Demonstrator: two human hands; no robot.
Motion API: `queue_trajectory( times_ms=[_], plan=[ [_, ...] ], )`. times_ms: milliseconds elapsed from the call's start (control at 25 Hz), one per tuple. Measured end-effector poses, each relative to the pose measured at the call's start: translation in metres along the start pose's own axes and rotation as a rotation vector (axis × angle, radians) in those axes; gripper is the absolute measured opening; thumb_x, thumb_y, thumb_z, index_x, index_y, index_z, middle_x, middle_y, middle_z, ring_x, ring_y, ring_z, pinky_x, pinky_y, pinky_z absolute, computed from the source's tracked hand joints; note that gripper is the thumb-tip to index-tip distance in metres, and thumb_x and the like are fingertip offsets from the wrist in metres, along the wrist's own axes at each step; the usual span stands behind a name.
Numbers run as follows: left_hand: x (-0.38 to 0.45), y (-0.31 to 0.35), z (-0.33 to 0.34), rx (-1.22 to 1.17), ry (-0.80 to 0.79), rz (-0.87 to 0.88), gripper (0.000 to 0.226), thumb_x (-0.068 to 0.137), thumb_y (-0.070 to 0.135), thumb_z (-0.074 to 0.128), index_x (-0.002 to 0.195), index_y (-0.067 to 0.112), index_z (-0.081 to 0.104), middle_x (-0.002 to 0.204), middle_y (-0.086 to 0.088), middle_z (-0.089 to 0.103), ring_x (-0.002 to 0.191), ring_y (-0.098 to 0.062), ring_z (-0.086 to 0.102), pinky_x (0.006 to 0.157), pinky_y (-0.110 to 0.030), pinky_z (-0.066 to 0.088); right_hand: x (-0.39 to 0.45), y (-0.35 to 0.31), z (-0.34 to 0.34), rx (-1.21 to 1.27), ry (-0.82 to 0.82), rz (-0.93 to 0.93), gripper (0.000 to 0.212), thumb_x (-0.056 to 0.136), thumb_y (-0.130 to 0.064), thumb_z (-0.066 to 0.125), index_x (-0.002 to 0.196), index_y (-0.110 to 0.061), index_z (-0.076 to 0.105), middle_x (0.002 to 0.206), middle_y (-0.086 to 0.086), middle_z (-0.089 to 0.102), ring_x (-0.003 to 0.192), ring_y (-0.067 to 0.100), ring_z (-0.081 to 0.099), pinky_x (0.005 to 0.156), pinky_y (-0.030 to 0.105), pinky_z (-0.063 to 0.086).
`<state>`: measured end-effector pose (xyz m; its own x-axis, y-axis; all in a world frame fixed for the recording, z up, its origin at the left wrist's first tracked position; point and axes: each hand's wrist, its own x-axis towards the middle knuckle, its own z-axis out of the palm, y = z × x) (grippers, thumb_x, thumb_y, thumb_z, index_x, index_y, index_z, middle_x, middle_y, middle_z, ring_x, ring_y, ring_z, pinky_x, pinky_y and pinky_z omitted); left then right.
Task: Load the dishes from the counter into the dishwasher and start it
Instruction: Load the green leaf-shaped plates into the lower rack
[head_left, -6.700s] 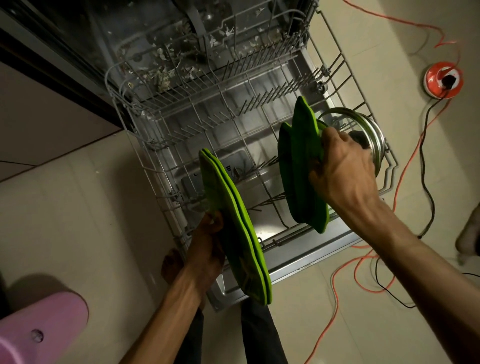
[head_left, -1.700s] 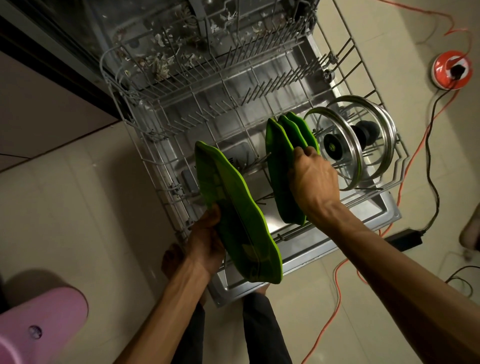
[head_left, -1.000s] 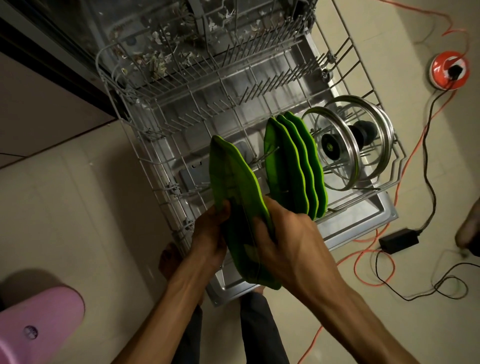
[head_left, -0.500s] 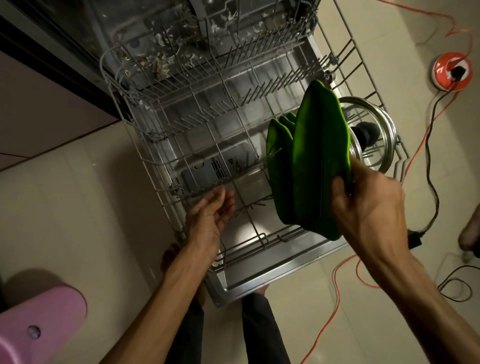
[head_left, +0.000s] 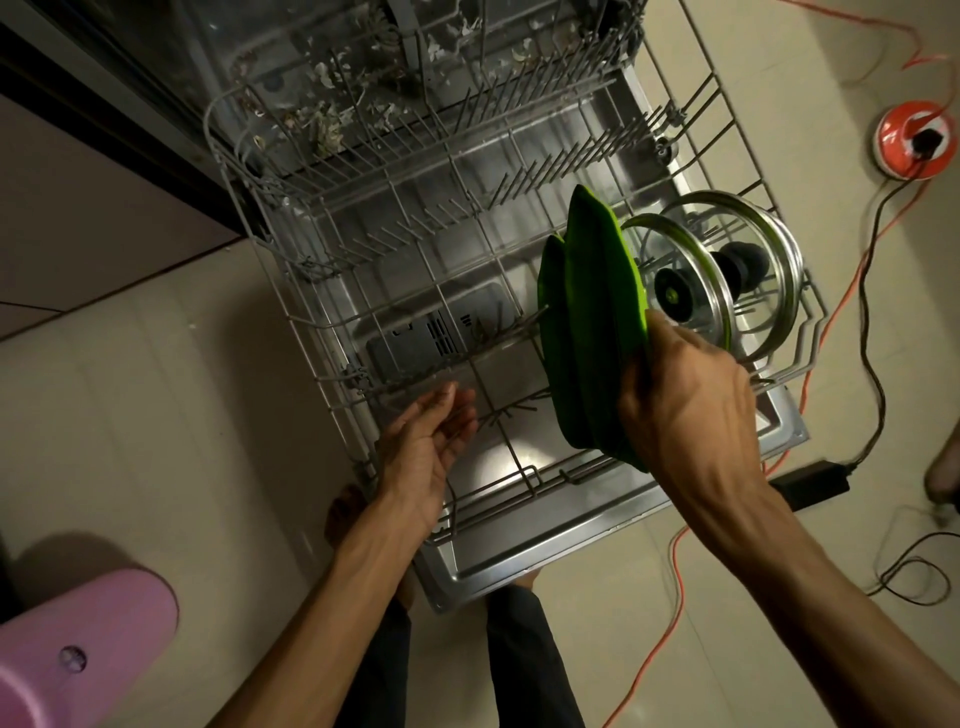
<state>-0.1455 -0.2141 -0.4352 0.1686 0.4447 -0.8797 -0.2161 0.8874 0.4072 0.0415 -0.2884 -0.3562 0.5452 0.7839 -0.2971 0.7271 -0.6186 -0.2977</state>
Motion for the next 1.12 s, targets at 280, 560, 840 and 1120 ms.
queue_trajectory(
  times_ms=[280, 560, 840, 1120],
  plan=[
    [-0.001, 0.001, -0.003, 0.005, -0.019, 0.011, 0.016, 0.087, 0.008, 0.063, 0.102, 0.008, 0.068, 0.091, -0.007, 0.075, 0.077, -0.013, 0.071, 0.064, -0.021, 0.058, 0.011, 0.002, 0.017, -0.052, -0.101, 0.042, 0.046, 0.094, -0.018, 0.057, 0.135, -0.002, 0.046, 0.116, 0.017, 0.053, 0.075, 0.03, 0.059, 0.069, 0.049, 0.056],
    [-0.002, 0.0, -0.004, 0.004, -0.015, 0.006, 0.014, 0.089, 0.008, 0.062, 0.102, 0.008, 0.068, 0.092, -0.007, 0.075, 0.079, -0.013, 0.072, 0.065, -0.022, 0.058, 0.014, -0.009, 0.032, -0.097, -0.077, 0.006, 0.03, 0.095, -0.011, 0.057, 0.123, 0.0, 0.052, 0.107, 0.017, 0.055, 0.071, 0.031, 0.056, 0.065, 0.042, 0.052],
    [-0.001, 0.0, -0.004, 0.008, -0.015, 0.015, 0.015, 0.09, 0.01, 0.06, 0.102, 0.008, 0.068, 0.092, -0.007, 0.075, 0.079, -0.013, 0.071, 0.064, -0.022, 0.058, 0.018, -0.014, 0.055, -0.188, -0.12, 0.023, 0.027, 0.093, -0.005, 0.056, 0.12, -0.001, 0.051, 0.106, 0.016, 0.057, 0.074, 0.034, 0.061, 0.058, 0.036, 0.041],
    [-0.002, 0.003, -0.008, 0.053, -0.021, 0.053, 0.015, 0.09, 0.014, 0.062, 0.101, 0.008, 0.069, 0.094, -0.008, 0.075, 0.08, -0.014, 0.071, 0.066, -0.023, 0.058, 0.017, -0.014, 0.066, -0.172, -0.115, 0.039, 0.052, 0.096, -0.003, 0.052, 0.144, 0.0, 0.032, 0.113, 0.021, 0.058, 0.082, 0.036, 0.064, 0.069, 0.045, 0.055]
  ],
)
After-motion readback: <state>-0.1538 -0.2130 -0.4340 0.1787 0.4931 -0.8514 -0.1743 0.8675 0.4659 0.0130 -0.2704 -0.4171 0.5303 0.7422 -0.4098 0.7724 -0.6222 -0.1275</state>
